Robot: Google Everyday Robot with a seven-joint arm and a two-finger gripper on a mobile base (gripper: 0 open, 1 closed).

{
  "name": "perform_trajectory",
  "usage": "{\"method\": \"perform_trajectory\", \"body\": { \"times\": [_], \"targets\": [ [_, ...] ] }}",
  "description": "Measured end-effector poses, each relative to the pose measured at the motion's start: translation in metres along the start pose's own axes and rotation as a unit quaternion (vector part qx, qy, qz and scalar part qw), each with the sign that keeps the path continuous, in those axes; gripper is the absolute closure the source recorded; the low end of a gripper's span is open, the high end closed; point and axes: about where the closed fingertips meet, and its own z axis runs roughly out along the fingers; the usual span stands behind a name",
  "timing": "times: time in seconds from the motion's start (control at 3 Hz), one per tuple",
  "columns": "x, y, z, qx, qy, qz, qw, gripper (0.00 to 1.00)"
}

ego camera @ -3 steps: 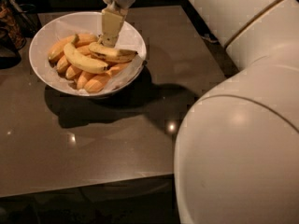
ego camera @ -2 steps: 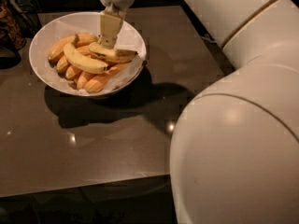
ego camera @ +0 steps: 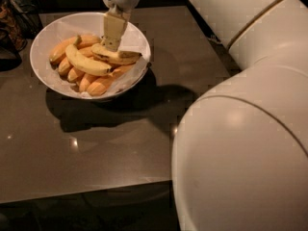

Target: Pick banana from white bowl

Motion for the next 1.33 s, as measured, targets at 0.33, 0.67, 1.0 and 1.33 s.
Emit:
{"method": "perform_trajectory", "body": {
  "times": [0.33, 0.67, 1.0, 1.33],
  "targets": [
    [0.0003, 0.0002, 0.0008, -0.001, 0.001, 0.000, 1.0000, 0.49],
    [0.0006, 0.0004, 0.0012, -0.002, 0.002, 0.001, 1.0000, 0.49],
    [0.0011, 0.0006, 0.0014, -0.003, 0.003, 0.001, 1.0000, 0.49],
    [0.0016, 0.0009, 0.0013, -0.003, 0.004, 0.001, 1.0000, 0.49]
  ]
}}
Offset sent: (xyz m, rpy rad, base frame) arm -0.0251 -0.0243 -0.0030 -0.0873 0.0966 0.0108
